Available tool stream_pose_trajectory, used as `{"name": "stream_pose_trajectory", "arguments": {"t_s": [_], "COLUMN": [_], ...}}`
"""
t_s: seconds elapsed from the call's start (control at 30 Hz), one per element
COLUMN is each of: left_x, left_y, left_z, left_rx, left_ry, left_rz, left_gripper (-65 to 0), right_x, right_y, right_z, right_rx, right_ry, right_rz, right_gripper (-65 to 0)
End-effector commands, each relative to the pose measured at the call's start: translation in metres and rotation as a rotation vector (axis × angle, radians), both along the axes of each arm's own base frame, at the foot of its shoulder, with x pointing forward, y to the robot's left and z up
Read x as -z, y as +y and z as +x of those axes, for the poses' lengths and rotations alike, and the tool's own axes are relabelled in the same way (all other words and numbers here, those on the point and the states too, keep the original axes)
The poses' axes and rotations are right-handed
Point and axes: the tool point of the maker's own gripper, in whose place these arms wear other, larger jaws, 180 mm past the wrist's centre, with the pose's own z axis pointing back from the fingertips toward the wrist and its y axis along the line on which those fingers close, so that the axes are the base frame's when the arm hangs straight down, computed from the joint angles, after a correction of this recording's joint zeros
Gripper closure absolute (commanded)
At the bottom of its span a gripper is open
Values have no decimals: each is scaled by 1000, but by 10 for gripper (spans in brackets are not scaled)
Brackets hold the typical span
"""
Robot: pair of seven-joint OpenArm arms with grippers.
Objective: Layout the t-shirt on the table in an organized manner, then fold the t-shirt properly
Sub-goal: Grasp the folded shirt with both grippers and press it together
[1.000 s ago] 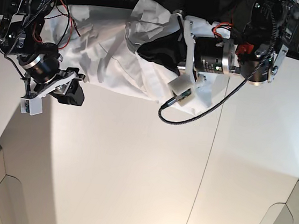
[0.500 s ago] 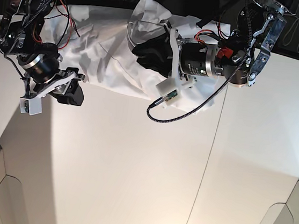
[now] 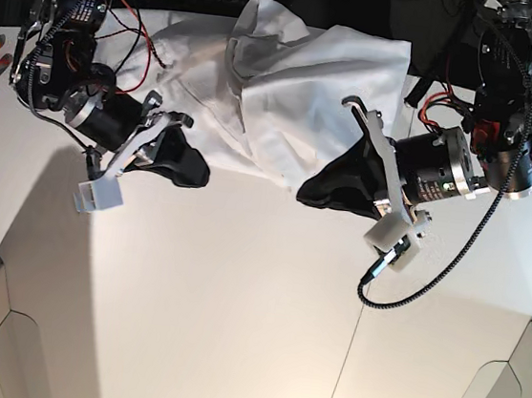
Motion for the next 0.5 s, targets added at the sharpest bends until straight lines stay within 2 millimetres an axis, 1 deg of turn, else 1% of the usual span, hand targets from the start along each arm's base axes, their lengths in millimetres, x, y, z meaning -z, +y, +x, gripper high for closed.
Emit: {"name": "stream_pose_trajectory", "arguments": {"t_s": [0.0, 0.07, 0.17, 0.23, 0.3, 0.37, 0.47], "left_x": [-2, 20, 56, 71, 74, 66, 58], "left_y": [3, 10, 18, 22, 23, 22, 21], "left_z": [6, 9, 6, 6, 8, 14, 23], "left_rx": [-22, -55, -88, -104, -109, -106, -103], "left_ry": [-13, 54, 173, 224, 233, 216, 191], "left_rz": [-35, -47, -58, -59, -64, -86, -99], "left_gripper": [0, 0, 0, 0, 0, 0, 0], "right_x": [-15, -16, -13, -9, -5, -2, 6], "right_y": [12, 35, 70, 88, 101, 110, 115], "right_z": [3, -6, -25, -38, -49, -57, -65], "right_rx": [-34, -111, -236, -309, -367, -409, -445], "right_ry": [-51, -49, -43, -40, -40, -42, -37], "right_rz": [30, 43, 34, 8, -18, -41, -88], "right_gripper": [0, 0, 0, 0, 0, 0, 0]}}
